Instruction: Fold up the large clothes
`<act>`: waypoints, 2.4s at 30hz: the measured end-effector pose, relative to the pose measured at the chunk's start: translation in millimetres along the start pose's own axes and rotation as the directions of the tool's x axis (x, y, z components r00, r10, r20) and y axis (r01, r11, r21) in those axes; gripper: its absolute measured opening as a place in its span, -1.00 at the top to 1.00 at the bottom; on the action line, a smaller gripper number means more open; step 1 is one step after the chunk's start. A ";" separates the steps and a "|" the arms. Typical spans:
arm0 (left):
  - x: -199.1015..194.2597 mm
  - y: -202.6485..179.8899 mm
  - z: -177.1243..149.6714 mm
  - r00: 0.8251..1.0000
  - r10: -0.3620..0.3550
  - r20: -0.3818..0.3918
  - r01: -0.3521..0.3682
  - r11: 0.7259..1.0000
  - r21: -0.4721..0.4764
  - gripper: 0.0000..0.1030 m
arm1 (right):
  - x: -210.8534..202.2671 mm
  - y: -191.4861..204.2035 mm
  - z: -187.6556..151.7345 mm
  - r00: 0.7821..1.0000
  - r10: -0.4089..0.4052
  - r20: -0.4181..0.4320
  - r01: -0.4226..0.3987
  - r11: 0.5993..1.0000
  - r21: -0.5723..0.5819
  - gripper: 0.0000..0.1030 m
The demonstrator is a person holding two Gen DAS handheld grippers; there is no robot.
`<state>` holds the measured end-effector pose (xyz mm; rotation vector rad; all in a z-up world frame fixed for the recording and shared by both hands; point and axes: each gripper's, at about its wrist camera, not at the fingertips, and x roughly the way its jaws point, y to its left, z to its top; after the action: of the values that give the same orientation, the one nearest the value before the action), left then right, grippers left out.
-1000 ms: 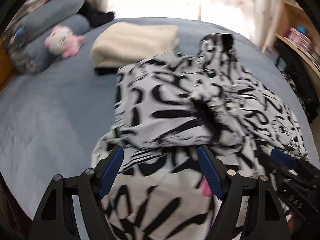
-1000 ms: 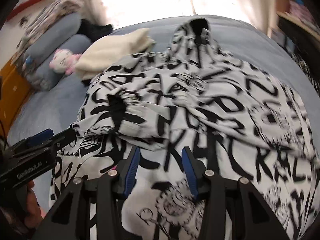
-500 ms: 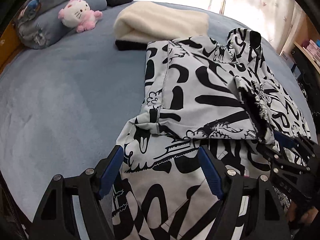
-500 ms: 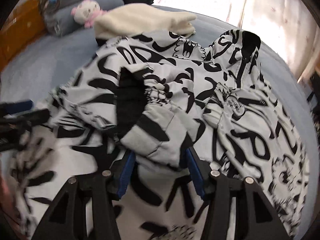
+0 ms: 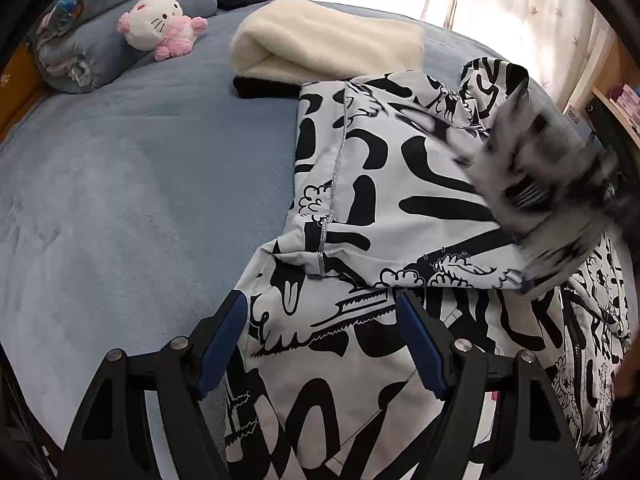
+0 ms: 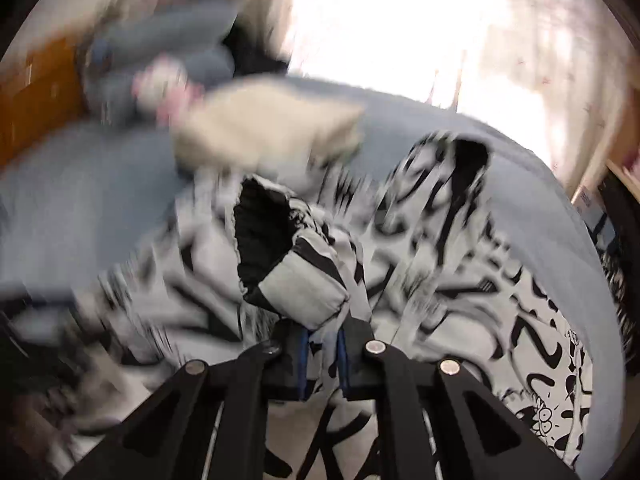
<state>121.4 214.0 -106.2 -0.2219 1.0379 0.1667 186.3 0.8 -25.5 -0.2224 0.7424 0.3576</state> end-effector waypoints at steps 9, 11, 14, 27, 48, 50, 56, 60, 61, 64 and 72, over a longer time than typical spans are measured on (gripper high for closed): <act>-3.8 -13.2 -2.0 1.000 -0.017 0.001 0.017 0.999 0.045 -0.46 | -12.4 -138.8 -55.2 0.987 -0.055 -0.148 0.127 0.833 0.539 0.23; -4.9 -15.2 1.6 0.998 -0.057 -0.008 0.058 0.997 0.055 -0.46 | 7.4 -155.4 -91.1 0.962 -0.011 -0.271 0.171 0.802 0.573 0.23; -5.2 -12.8 15.4 0.996 -0.091 -0.008 0.092 0.994 0.065 -0.46 | 7.8 -167.9 -113.3 0.957 0.025 -0.290 0.161 0.785 0.599 0.23; 109.8 57.2 127.3 0.943 -0.309 -0.123 0.302 0.950 -0.075 -0.50 | 67.2 -208.9 -74.0 0.973 0.147 -0.179 0.000 0.772 0.636 0.03; 87.4 -17.8 172.5 0.971 -0.205 0.119 0.186 0.970 0.155 0.91 | 90.9 -179.6 -51.2 0.990 0.083 -0.118 -0.016 0.875 0.484 0.55; 55.2 -31.3 169.8 0.955 -0.178 0.237 0.127 0.969 0.214 0.92 | 74.6 -172.9 -41.2 0.998 0.040 -0.049 -0.014 0.890 0.455 0.56; 30.0 -52.7 172.4 0.895 -0.049 0.444 -0.064 0.970 0.236 0.94 | 61.2 -168.4 -17.3 0.992 -0.094 0.082 0.052 0.909 0.413 0.56; 74.7 -50.1 177.7 0.917 0.042 0.396 -0.135 0.968 0.210 0.95 | 113.9 -171.4 -24.8 0.993 -0.098 -0.067 0.116 0.908 0.403 0.50; 86.4 -47.9 176.3 0.922 0.066 0.382 -0.154 0.966 0.205 0.95 | 131.8 -171.0 -29.7 0.988 -0.081 -0.135 0.128 0.911 0.392 0.47; 105.4 -36.8 169.2 0.933 0.093 0.348 -0.175 0.962 0.210 0.95 | 142.0 -172.0 -31.5 0.981 -0.058 -0.186 0.130 0.905 0.404 0.37; 64.8 -27.4 172.8 0.945 0.099 0.313 -0.159 0.972 0.173 0.09 | 81.3 -168.6 -19.6 0.990 -0.088 -0.111 0.125 0.911 0.392 0.32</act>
<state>304.2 234.5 -75.1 0.0524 0.7563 0.2095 295.9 -140.7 -83.8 0.1083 0.8724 0.0858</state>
